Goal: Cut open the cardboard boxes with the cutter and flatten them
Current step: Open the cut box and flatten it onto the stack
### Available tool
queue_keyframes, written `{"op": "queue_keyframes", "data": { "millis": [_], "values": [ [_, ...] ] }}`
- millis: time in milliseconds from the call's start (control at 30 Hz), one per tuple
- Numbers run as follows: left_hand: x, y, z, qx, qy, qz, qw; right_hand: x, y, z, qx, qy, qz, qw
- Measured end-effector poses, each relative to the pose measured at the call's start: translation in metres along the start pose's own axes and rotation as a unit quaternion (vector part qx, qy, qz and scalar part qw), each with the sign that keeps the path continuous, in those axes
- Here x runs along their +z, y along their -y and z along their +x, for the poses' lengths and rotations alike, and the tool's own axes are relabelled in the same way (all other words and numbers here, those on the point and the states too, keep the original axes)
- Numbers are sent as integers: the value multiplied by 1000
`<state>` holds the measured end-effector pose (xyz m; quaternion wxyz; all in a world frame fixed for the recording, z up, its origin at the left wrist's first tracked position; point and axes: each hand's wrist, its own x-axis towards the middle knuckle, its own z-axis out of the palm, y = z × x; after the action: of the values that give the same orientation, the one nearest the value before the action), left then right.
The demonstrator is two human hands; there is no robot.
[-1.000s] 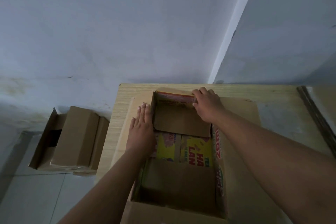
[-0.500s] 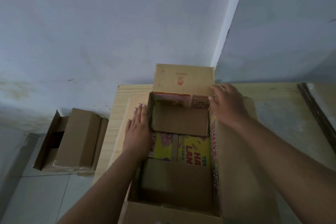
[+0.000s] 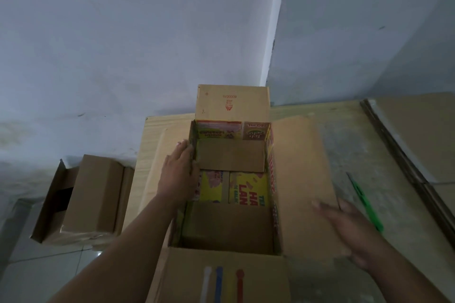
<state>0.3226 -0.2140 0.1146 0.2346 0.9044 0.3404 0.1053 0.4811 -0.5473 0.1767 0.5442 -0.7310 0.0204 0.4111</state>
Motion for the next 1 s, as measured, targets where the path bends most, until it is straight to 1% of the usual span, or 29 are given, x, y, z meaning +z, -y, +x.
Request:
{"op": "queue_keyframes", "data": {
  "millis": [133, 300, 433, 500, 567, 700, 767, 867, 933, 1000],
  "values": [
    [0, 1, -36, 49, 70, 61, 994, 11, 35, -3, -59, -31, -44, 997],
    [-6, 1, -66, 40, 115, 57, 991, 28, 83, -10, -138, -52, -119, 982],
    [-4, -8, -76, 52, 166, 99, 980, 37, 122, -23, -186, -61, -140, 971],
    [1, -13, -78, 56, 187, 75, 978, 40, 142, -33, -202, -56, -154, 966],
    [9, -20, -80, 53, 227, 51, 971, 47, 160, -46, -213, -46, -173, 960],
    [20, -41, -84, 68, 334, 28, 940, 74, 178, -62, -232, -27, -206, 950],
    [22, -45, -84, 52, 369, 10, 928, 96, 174, -66, -220, -6, -211, 952],
    [26, -28, -82, -10, 402, -47, 914, 132, 150, -65, -199, 38, -213, 956],
    [22, -18, -79, -62, 375, -131, 916, 148, 134, -61, -205, 36, -208, 956],
    [6, -21, -73, -117, 322, -220, 914, 154, 128, -53, -207, 21, -185, 960]
  ]
}}
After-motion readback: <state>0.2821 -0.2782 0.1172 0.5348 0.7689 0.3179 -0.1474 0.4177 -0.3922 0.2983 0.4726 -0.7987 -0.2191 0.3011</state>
